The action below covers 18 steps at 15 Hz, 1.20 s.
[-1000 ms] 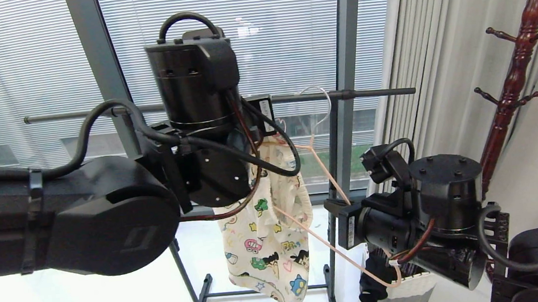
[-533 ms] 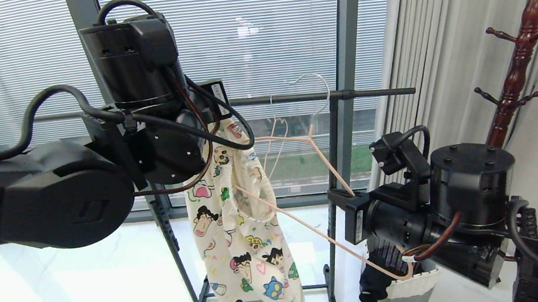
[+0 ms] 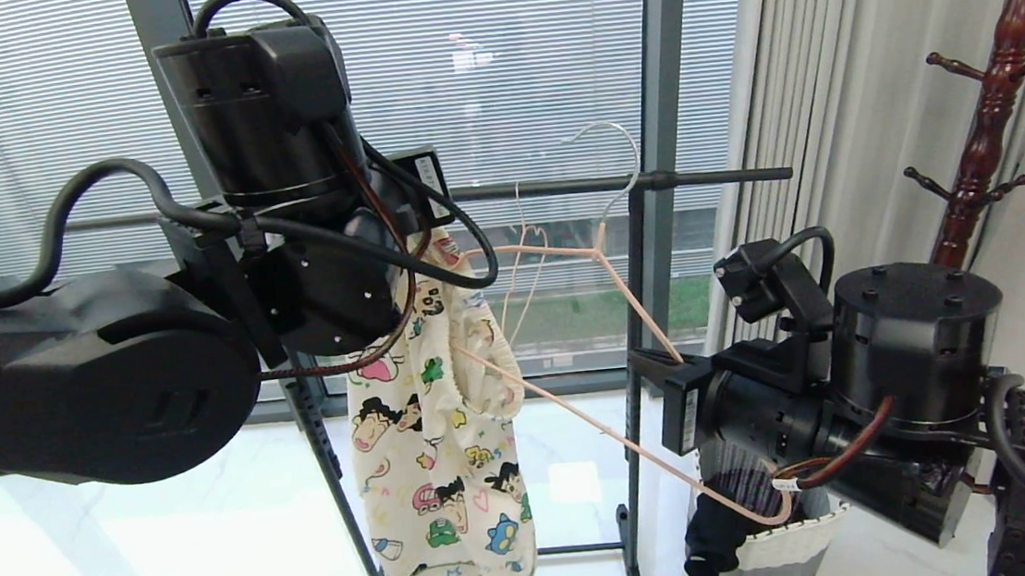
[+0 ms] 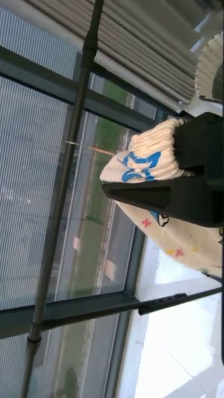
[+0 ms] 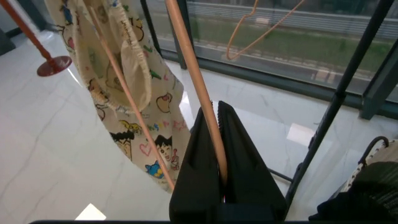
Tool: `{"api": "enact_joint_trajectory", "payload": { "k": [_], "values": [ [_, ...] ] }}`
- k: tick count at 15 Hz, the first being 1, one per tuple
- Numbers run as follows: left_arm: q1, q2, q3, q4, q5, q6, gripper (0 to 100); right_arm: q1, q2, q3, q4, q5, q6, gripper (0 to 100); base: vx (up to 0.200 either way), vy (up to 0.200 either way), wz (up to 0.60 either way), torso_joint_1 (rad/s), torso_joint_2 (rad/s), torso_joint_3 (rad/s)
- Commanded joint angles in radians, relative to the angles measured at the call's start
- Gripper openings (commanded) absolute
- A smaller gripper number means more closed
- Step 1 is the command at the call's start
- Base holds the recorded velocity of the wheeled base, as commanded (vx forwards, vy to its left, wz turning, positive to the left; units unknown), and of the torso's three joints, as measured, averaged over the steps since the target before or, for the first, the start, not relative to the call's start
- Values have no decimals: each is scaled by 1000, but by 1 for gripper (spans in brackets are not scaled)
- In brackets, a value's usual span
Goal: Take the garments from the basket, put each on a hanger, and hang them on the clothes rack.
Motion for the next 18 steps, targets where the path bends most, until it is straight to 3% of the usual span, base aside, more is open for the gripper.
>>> {"api": "enact_joint_trajectory", "payload": {
  "k": [1,10,15,18],
  "values": [
    [47,19,-36,-2,12,1,0,0,-35,34,3,-2,0,0,0,0,0,0,0,0],
    [44,39,-40,-2,48,2,0,-3,-57,51,6,-45,0,0,0,0,0,0,0,0],
    [-112,41,-35,0,51,1,0,0,26,-51,4,-57,0,0,0,0,0,0,0,0],
    [-152,53,-52,0,51,-1,0,12,61,-85,4,-58,0,0,0,0,0,0,0,0]
  ]
}}
